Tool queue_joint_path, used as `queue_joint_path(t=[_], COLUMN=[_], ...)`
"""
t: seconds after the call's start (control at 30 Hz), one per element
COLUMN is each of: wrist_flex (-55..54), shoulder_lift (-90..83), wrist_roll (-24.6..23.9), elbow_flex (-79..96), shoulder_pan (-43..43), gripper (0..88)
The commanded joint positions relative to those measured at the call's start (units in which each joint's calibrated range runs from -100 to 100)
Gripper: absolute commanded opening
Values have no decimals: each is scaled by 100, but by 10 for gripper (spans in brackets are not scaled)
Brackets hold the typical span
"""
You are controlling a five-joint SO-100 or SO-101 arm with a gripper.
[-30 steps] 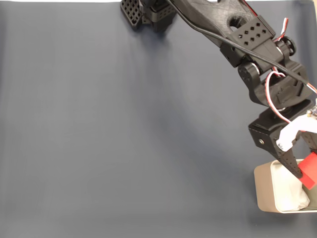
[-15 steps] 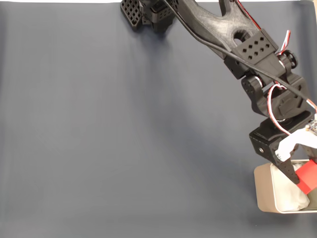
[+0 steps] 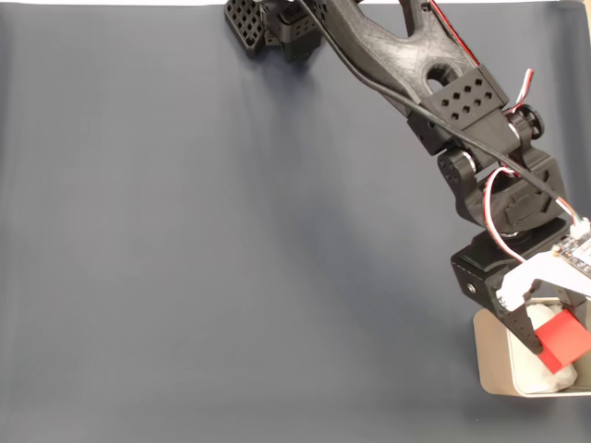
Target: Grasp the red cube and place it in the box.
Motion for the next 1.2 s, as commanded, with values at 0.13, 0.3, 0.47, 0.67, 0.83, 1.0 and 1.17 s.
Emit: queue_joint_path(t=[0.13, 0.3, 0.47, 0.67, 0.83, 1.0, 1.17], wrist_flex=[-105, -129, -195, -252, -277, -334, -350], shoulder_lift=[-43, -52, -17, 52, 95, 121, 130], wrist_roll=[-54, -39, -29, -15, -15, -5, -5], elbow_flex=[-372, -372, -372, -372, -372, -381, -381], shoulder_pan=[82, 82, 47, 32, 11, -3, -17], gripper=[11, 11, 11, 12, 12, 13, 13])
